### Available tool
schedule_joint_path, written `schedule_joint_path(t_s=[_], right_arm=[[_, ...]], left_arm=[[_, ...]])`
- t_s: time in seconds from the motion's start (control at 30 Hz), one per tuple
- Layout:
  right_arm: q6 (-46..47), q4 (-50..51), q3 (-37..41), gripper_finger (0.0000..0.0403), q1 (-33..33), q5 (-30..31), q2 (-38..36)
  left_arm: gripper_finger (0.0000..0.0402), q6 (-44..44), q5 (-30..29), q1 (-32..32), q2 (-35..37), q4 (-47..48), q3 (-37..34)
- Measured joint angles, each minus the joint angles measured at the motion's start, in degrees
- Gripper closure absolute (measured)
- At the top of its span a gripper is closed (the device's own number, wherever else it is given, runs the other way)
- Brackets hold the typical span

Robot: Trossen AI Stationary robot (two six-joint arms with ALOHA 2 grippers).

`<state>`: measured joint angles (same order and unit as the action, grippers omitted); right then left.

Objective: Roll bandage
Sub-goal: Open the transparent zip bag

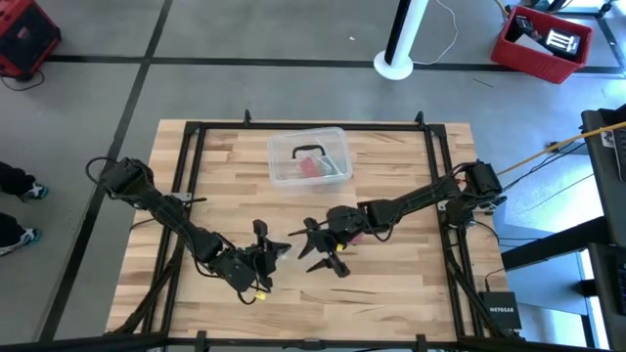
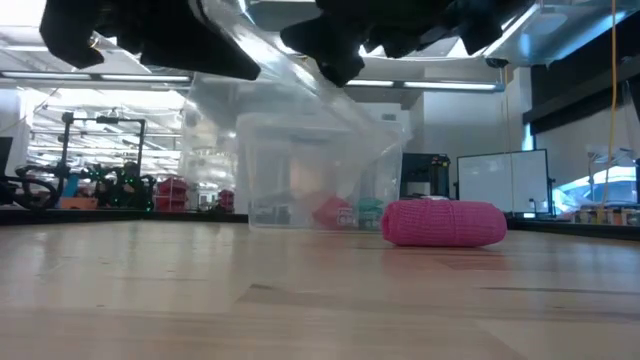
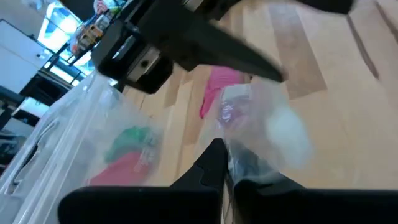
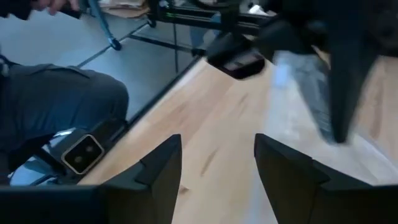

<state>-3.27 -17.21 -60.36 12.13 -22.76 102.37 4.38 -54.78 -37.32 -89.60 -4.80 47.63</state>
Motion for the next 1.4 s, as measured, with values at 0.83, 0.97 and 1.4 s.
schedule_joint_path(t_s=[0.83,0.97,1.4], right_arm=[[-6.1,7.8,0.0,0.0198,0.3,23.3,-1.9],[-6.1,7.1,0.0,0.0198,0.3,24.1,-1.9],[-5.7,6.8,0.0,0.0198,0.2,24.8,-1.9]], left_arm=[[0.04,-37.0,0.6,0.0,0.0,-0.1,-0.1],[0.04,-37.0,0.6,0.0,0.0,-0.3,-0.1],[0.0401,-38.0,0.6,0.2,0.0,-0.6,-0.1]])
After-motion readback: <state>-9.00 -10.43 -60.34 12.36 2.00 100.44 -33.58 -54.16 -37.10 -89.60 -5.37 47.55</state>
